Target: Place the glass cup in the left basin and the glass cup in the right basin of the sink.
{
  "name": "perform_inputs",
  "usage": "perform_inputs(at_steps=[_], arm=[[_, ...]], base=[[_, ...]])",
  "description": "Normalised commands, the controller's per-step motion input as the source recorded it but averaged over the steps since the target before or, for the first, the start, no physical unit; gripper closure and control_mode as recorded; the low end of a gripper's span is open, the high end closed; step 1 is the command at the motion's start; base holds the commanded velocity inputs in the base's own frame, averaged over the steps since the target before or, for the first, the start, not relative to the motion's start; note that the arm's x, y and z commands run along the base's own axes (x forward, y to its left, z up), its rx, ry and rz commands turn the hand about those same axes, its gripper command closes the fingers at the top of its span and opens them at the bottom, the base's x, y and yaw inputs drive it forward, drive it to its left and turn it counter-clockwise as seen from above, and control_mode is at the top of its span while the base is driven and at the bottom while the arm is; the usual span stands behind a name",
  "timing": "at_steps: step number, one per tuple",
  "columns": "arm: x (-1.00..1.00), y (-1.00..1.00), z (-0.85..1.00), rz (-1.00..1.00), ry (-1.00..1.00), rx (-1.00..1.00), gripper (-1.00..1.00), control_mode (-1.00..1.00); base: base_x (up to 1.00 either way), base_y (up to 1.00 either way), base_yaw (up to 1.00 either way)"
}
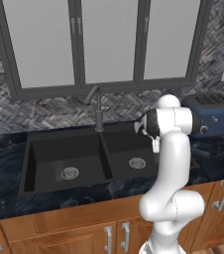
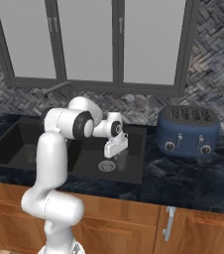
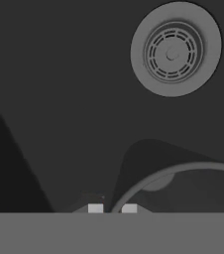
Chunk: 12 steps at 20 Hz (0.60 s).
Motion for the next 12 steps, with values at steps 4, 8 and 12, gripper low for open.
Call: perform_inputs(at_steps=[4, 8, 12], arm=[[0.00, 0.00, -0.35, -0.06, -0.07, -0.06, 1.00, -1.00], [0.00, 0.00, -0.24, -0.06, -0.06, 0.00, 1.00, -1.00], [0.06, 0.00, -0.19, -0.06, -0.03, 0.00, 1.00, -1.00]], base=[[0.00, 0.00, 0.00], [0.00, 0.00, 0.00], [0.00, 0.00, 0.00]])
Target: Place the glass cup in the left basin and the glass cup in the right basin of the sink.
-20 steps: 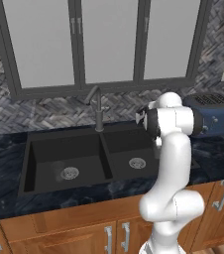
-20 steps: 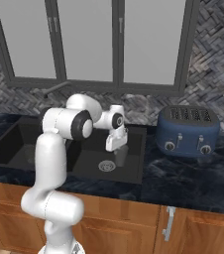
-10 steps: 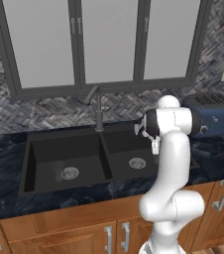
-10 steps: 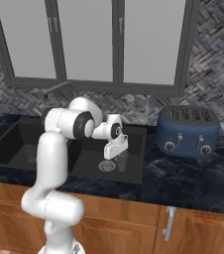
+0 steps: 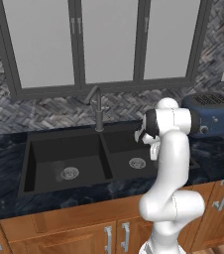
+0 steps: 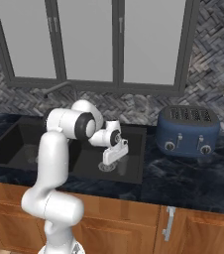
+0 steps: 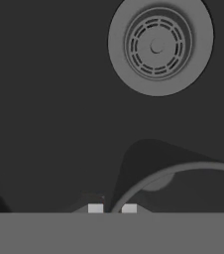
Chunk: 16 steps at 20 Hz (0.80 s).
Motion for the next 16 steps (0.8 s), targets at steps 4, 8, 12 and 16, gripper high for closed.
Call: perform_inputs(at_steps=[4, 8, 12, 16], arm=[[0.11, 0.00, -0.18, -0.04, -0.05, -0.01, 1.00, -1.00], [0.14, -0.01, -0.18, -0.03, -0.06, -0.02, 1.00, -1.00], [0.20, 0.00, -0.23, -0.02, -0.09, -0.04, 1.00, -1.00], [0.23, -0.01, -0.25, -0.02, -0.09, -0.05, 1.00, -1.00]], base=[[0.00, 0.00, 0.00], [0.00, 0.00, 0.00], [0.00, 0.00, 0.00], [0.00, 0.00, 0.00]])
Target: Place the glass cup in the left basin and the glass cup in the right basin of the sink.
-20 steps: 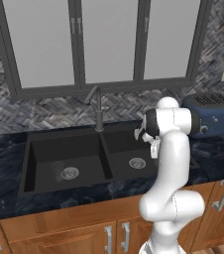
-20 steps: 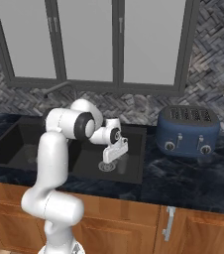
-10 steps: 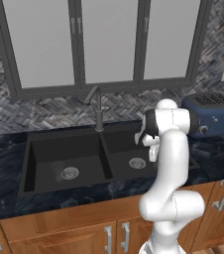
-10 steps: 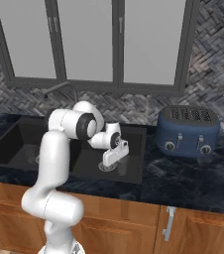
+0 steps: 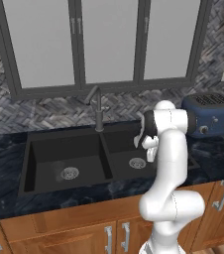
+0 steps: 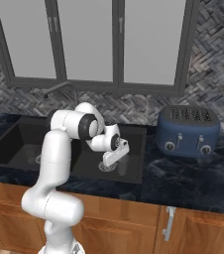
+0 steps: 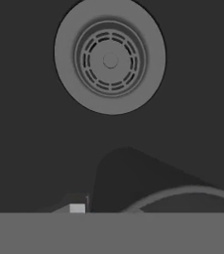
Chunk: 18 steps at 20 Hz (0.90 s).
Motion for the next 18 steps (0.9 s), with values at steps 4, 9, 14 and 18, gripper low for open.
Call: perform_inputs(at_steps=[4, 9, 14, 18], arm=[[0.30, -0.04, -0.23, -0.02, -0.06, -0.03, 1.00, -1.00], [0.13, -0.04, -0.26, -0.01, -0.02, 0.00, 1.00, -1.00], [0.00, 0.00, -0.17, 0.00, 0.00, 0.01, -1.00, -1.00], [0.00, 0.00, -0.12, 0.00, 0.00, 0.01, -1.00, -1.00]], base=[[0.00, 0.00, 0.00], [0.00, 0.00, 0.00], [0.00, 0.00, 0.00], [0.00, 0.00, 0.00]])
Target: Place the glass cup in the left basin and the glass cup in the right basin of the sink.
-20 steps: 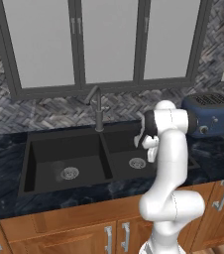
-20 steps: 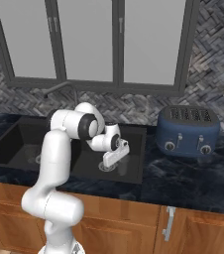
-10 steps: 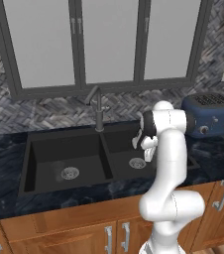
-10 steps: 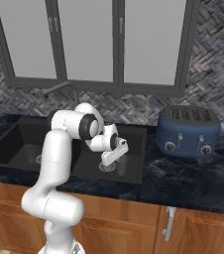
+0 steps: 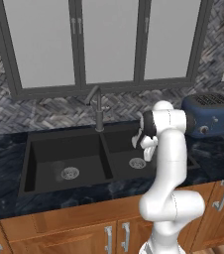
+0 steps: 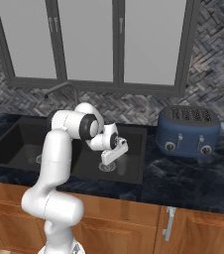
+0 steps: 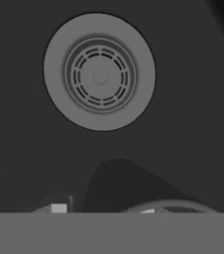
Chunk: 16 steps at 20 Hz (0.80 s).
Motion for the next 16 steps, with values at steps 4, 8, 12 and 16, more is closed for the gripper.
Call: perform_inputs(at_steps=[4, 8, 12, 16], arm=[[-0.01, 0.00, 0.00, -0.01, 0.00, 0.00, -1.00, -1.00], [-0.08, 0.00, 0.08, -0.04, 0.02, 0.00, -1.00, -1.00], [-0.23, 0.00, 0.22, -0.06, 0.01, 0.00, -1.00, -1.00], [-0.38, 0.00, 0.32, -0.07, 0.00, 0.02, -1.00, -1.00]], base=[[0.00, 0.00, 0.00], [0.00, 0.00, 0.00], [0.00, 0.00, 0.00], [0.00, 0.00, 0.00]])
